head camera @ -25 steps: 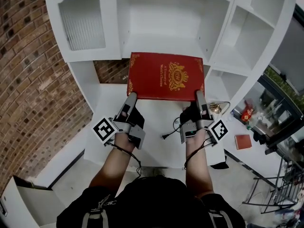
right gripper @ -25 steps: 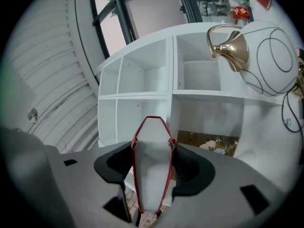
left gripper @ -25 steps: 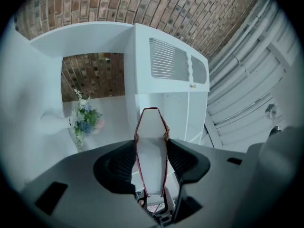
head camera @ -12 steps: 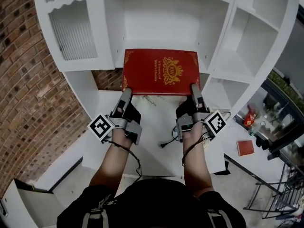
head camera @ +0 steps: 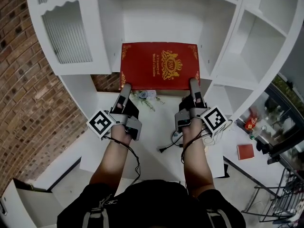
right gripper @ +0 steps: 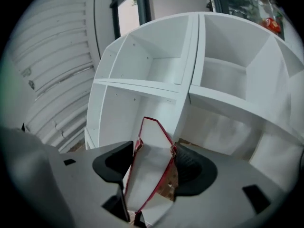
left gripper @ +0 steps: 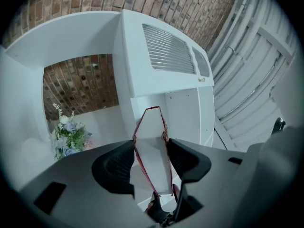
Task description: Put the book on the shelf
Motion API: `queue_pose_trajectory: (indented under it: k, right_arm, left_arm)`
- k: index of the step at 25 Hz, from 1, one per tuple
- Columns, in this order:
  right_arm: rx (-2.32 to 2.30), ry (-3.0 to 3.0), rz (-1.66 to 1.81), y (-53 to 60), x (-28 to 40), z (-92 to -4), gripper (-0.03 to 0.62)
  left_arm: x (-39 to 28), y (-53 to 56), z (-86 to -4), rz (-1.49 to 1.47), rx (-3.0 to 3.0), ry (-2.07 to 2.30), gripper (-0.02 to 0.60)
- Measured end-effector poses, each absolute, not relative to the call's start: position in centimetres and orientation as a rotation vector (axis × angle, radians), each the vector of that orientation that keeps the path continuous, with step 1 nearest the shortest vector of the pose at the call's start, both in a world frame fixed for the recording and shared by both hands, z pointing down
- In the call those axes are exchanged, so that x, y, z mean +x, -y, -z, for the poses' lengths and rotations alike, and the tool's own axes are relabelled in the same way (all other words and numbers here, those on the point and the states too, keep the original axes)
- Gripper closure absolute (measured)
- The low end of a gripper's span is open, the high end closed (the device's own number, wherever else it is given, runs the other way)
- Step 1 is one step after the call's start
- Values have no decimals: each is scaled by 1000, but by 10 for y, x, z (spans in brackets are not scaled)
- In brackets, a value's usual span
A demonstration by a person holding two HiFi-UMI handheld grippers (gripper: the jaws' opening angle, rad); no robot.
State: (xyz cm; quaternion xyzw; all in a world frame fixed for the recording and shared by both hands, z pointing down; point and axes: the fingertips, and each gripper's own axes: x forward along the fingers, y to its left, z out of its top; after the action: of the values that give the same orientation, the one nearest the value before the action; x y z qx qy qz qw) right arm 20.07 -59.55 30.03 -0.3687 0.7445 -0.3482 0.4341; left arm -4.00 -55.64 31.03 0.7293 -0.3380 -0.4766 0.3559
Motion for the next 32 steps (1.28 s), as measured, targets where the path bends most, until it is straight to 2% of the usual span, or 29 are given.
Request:
queue_pose_trajectory:
  k: [6, 13, 19, 21, 25, 32]
  right_arm:
    - [-1128, -1915, 659, 609, 210, -286, 299]
    - [-1455, -2000, 256, 610, 212, -262, 298]
    - [-1599, -2051, -20, 610, 210, -249, 299]
    - [-1636, -2071, -104, 608, 208, -245, 311]
    - [-1706, -2109, -220, 609, 199, -237, 393]
    - [-1729, -2161, -200, 623, 198, -230, 393]
  left_arm:
    - [-50, 575, -305, 1105, 2049, 1189, 325]
    - [-59, 589, -283, 947, 2206, 1519, 259]
    - [-59, 590, -263, 717, 2379, 1875, 256]
    - [-54, 590, -256, 637, 2441, 1966, 281]
    - [-41, 589, -245, 504, 2540, 2076, 399]
    - [-37, 599, -236, 366, 2574, 2117, 403]
